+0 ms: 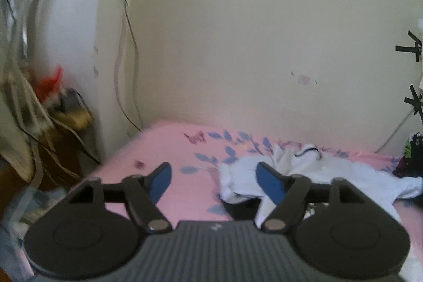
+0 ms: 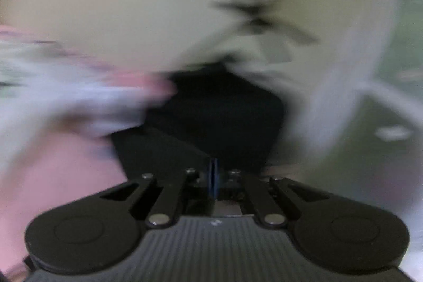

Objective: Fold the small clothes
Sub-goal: 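Lay the white T-shirt flat on the bed with both grippers and release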

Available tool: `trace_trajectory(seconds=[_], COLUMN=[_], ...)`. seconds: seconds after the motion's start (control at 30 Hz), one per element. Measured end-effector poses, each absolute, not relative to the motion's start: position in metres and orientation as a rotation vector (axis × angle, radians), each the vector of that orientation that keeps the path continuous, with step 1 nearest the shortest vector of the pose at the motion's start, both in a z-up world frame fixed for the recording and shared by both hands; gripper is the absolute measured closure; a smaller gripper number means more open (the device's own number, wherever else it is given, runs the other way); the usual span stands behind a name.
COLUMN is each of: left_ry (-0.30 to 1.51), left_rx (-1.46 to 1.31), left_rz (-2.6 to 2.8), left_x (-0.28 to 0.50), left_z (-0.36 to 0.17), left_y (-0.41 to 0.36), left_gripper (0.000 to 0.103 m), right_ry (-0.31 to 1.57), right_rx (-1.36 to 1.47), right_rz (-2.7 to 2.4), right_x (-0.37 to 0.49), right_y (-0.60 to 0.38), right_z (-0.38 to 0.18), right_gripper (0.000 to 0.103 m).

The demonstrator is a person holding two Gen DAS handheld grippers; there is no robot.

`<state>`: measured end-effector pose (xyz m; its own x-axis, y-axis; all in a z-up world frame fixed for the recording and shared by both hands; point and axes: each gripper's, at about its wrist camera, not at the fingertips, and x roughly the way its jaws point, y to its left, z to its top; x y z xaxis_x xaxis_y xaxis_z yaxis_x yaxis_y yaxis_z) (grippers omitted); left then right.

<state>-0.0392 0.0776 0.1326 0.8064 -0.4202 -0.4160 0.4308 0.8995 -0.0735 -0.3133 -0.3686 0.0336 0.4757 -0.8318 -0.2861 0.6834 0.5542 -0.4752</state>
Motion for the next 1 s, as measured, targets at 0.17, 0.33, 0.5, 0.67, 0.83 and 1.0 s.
trace_trajectory(seconds=[0.17, 0.33, 0.5, 0.67, 0.83, 1.0], left_ry=[0.478, 0.652, 0.822, 0.934, 0.919, 0.844], left_rx=[0.046, 0.029, 0.028, 0.096, 0.073, 0.119], left_rz=[-0.447, -0.539, -0.631, -0.673, -0.698, -0.739], left_x=[-0.058, -0.057, -0.059, -0.078, -0.098, -0.130], left_z=[0.134, 0.089, 0.039, 0.007, 0.029, 0.063], left_y=[0.102, 0.087, 0.065, 0.053, 0.079, 0.110], left_gripper=[0.020, 0.020, 0.020, 0.078, 0.097, 0.092], right_ry=[0.396, 0.439, 0.599, 0.627, 0.606, 0.743], right_rx=[-0.137, 0.116, 0.145, 0.038, -0.036, -0.073], right_rz=[-0.902, -0.377, -0.125, -0.058, -0.145, -0.105], right_x=[-0.367, -0.374, -0.359, -0.350, -0.361, -0.401], right_y=[-0.365, -0.304, -0.231, -0.179, -0.199, -0.226], right_z=[0.069, 0.060, 0.015, -0.014, 0.024, 0.064], right_gripper=[0.051, 0.033, 0.033, 0.092, 0.103, 0.103])
